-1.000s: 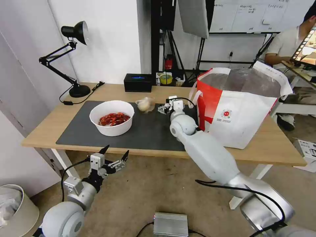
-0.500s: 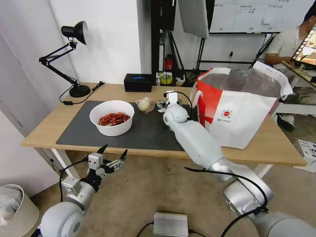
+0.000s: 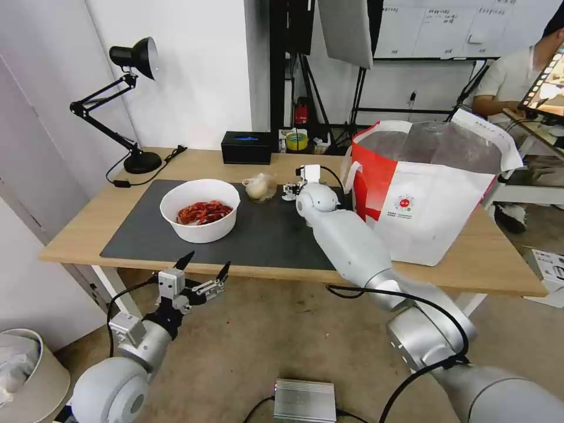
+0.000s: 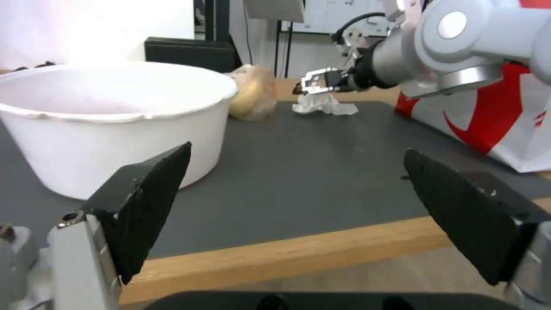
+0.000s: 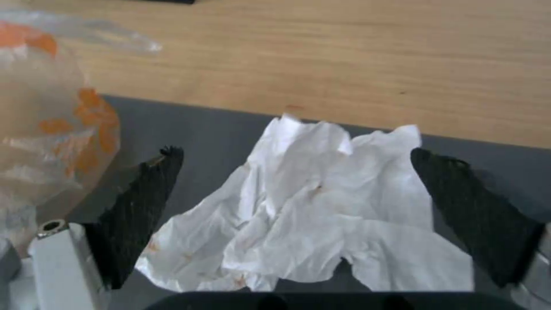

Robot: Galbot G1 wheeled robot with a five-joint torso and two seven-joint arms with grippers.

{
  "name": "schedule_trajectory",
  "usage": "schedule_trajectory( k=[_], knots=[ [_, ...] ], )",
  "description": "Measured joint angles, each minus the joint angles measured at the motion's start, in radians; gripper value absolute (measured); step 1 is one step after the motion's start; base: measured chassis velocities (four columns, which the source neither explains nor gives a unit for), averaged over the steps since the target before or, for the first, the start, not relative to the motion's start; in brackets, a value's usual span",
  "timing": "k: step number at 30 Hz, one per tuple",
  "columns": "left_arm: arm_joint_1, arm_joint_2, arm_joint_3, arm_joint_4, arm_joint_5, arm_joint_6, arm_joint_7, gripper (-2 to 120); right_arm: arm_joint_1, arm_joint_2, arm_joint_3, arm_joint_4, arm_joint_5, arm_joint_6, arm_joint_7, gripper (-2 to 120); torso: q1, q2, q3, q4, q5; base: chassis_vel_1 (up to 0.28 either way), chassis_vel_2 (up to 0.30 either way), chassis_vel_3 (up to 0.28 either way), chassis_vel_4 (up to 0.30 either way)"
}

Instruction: Pick up the trash from the table and place it into the takeout bag.

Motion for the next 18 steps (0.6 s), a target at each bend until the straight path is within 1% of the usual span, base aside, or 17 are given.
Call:
schedule_trajectory(
  k=[13, 18],
  knots=[
    [-0.005, -0.001, 0.005, 0.005, 0.000, 0.000, 0.000, 100, 0.024, -0.022, -0.039, -0.036, -0.038, -0.034, -0.131, 100, 0.000, 0.000, 0.000, 0.0000, 0.0001, 0.000, 0.000, 0.000, 0.000],
    [-0.005, -0.002, 0.003, 0.006, 0.000, 0.000, 0.000, 100, 0.031, -0.022, -0.043, -0.046, -0.044, -0.040, -0.144, 100, 0.000, 0.000, 0.000, 0.0000, 0.0000, 0.000, 0.000, 0.000, 0.000]
  ],
)
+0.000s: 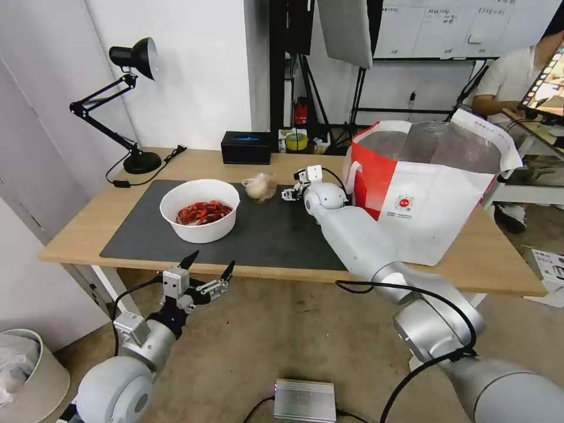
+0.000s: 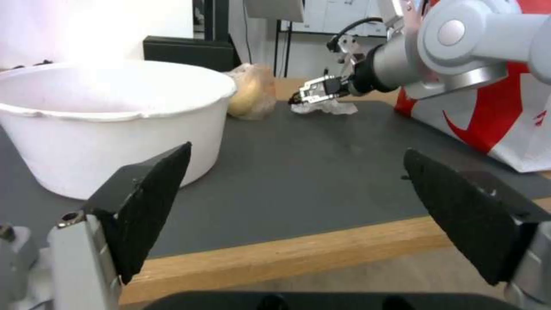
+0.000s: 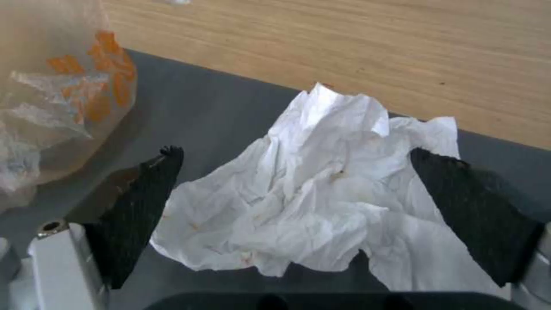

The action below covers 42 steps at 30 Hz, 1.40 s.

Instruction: Pick up the trash from the table and place it into the takeout bag.

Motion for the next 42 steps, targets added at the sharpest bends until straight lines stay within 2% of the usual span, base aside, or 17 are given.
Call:
schedule_trajectory(
  k=[12, 29, 42],
  knots=[
    [0.005, 0.000, -0.008, -0.006, -0.002, -0.001, 0.000, 100, 0.009, 0.002, -0.003, -0.012, 0.003, -0.019, -0.006, 100, 0.000, 0.000, 0.000, 0.0000, 0.0000, 0.000, 0.000, 0.000, 0.000],
    [0.010, -0.002, -0.012, -0.021, -0.002, -0.001, -0.001, 100, 0.001, -0.006, -0.007, 0.034, 0.042, -0.062, 0.021, 100, 0.000, 0.000, 0.000, 0.0000, -0.0001, 0.000, 0.000, 0.000, 0.000],
    [0.002, -0.014, -0.002, -0.015, -0.001, -0.001, -0.002, 100, -0.001, -0.012, 0.001, 0.015, 0.039, -0.061, 0.017, 100, 0.000, 0.000, 0.000, 0.0000, -0.0001, 0.000, 0.000, 0.000, 0.000]
  ],
)
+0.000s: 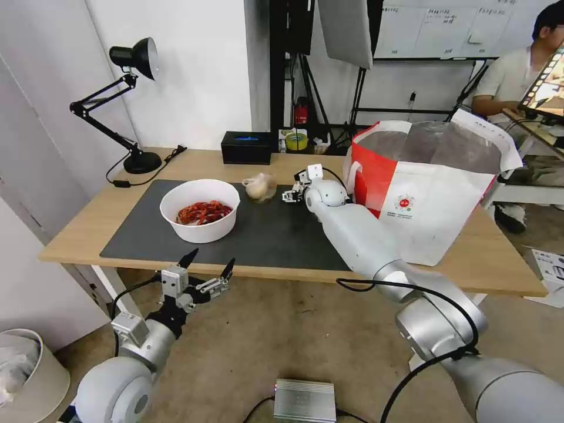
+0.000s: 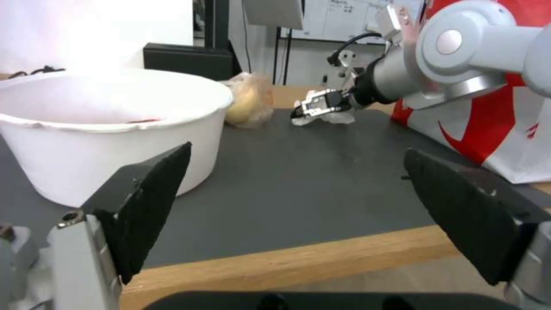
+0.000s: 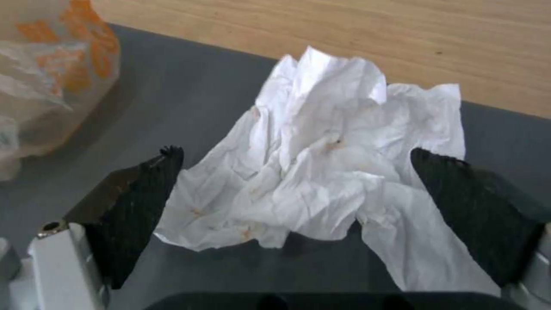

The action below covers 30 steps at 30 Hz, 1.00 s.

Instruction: Pick up the trash from the table and place it into the takeout bag.

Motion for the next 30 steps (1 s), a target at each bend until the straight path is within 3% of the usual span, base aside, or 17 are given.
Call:
schedule_trajectory(
  k=[22, 30],
  knots=[
    [0.000, 0.005, 0.003, -0.001, 0.001, 0.001, -0.001, 100, -0.001, 0.003, 0.023, -0.025, -0.002, -0.003, -0.003, 98, 0.000, 0.000, 0.000, 0.0001, 0.0002, 0.000, 0.000, 0.000, 0.000],
    [0.000, 0.006, 0.004, -0.003, 0.000, 0.001, -0.002, 100, -0.005, 0.003, 0.024, -0.017, 0.000, -0.002, -0.002, 69, 0.000, 0.000, 0.000, 0.0003, 0.0002, 0.000, 0.000, 0.000, 0.000]
  ],
)
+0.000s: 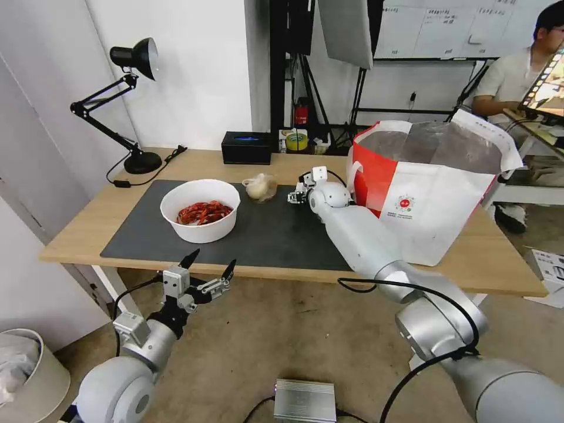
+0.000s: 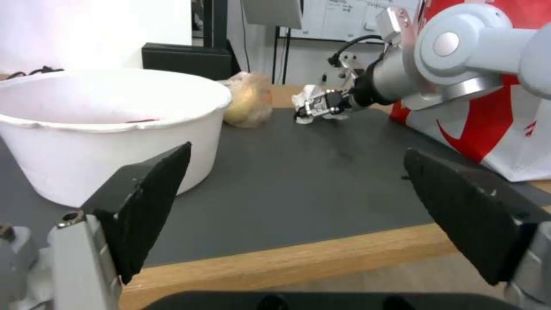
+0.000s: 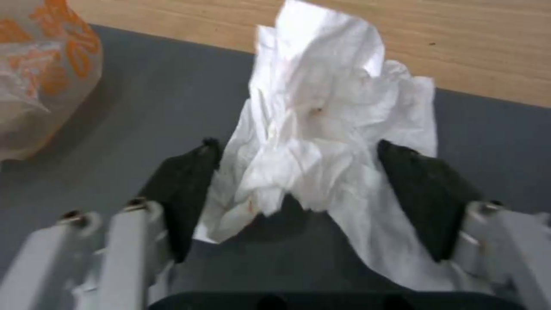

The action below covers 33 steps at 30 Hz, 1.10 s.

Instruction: Pick up the trash from the table and place it into the takeout bag.

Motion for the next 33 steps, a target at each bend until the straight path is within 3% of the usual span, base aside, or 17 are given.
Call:
schedule_trajectory(
  k=[19, 25, 33],
  knots=[
    [0.002, -0.015, 0.008, 0.001, 0.001, 0.001, -0.001, 100, -0.026, -0.013, 0.000, 0.055, 0.023, 0.000, 0.035, 0, 0.000, 0.000, 0.000, -0.0006, -0.0002, 0.000, 0.000, 0.000, 0.000],
    [0.006, -0.018, 0.006, -0.003, 0.001, 0.002, -0.001, 100, -0.065, -0.055, -0.001, 0.168, 0.062, -0.002, 0.073, 0, 0.000, 0.000, 0.000, -0.0005, -0.0001, 0.000, 0.000, 0.000, 0.000],
    [0.028, -0.020, -0.018, -0.018, 0.001, 0.002, -0.001, 100, -0.153, -0.157, -0.015, 0.434, 0.107, -0.011, 0.125, 0, 0.000, 0.000, 0.000, -0.0001, 0.0001, 0.000, 0.000, 0.000, 0.000]
  ],
)
